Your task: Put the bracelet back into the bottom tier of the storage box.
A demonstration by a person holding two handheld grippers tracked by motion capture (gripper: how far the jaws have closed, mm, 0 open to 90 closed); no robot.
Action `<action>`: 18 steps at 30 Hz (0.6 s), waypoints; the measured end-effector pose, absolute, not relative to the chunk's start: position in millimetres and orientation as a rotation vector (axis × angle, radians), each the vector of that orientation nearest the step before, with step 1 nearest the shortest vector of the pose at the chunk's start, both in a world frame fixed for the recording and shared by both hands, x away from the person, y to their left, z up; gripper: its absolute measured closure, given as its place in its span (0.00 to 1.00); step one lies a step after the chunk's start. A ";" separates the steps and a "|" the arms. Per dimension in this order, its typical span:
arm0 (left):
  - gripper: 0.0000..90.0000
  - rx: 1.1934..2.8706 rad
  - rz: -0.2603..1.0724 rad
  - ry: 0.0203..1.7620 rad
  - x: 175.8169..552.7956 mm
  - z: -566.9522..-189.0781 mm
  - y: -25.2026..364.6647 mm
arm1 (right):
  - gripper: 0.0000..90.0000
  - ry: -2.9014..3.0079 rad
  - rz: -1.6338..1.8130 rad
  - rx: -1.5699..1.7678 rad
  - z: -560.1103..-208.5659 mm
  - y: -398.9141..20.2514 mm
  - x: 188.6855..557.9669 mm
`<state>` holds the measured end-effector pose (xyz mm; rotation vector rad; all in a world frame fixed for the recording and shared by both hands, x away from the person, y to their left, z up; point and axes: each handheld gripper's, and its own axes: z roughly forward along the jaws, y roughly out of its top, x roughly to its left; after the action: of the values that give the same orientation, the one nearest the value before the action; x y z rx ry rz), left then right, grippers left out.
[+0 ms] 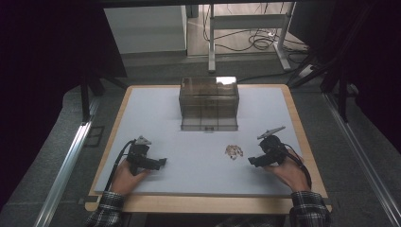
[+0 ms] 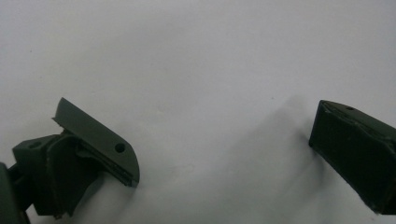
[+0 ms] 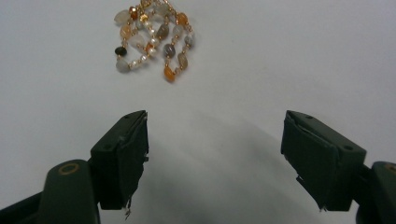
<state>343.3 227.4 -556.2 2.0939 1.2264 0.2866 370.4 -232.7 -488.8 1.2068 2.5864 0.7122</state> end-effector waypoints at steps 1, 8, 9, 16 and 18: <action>0.00 2.094 0.287 1.225 343.3 -556.2 227.4 | 0.25 2.590 0.709 1.210 -488.9 -231.1 372.1; 0.00 2.094 0.286 1.227 343.3 -556.2 227.4 | 0.27 2.638 0.672 1.168 -488.6 -220.3 382.9; 0.00 2.094 0.286 1.226 343.3 -556.2 227.4 | 0.29 2.653 0.657 1.155 -488.4 -216.4 385.6; 0.00 2.092 0.287 1.226 343.3 -556.3 227.4 | 0.30 2.702 0.613 1.113 -489.3 -201.3 394.3; 0.00 2.092 0.287 1.226 343.3 -556.3 227.4 | 0.30 2.709 0.607 1.107 -489.7 -199.2 395.5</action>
<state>343.3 227.4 -556.3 2.0918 1.2260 0.2871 395.5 -199.2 -489.7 1.1068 2.7090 0.6068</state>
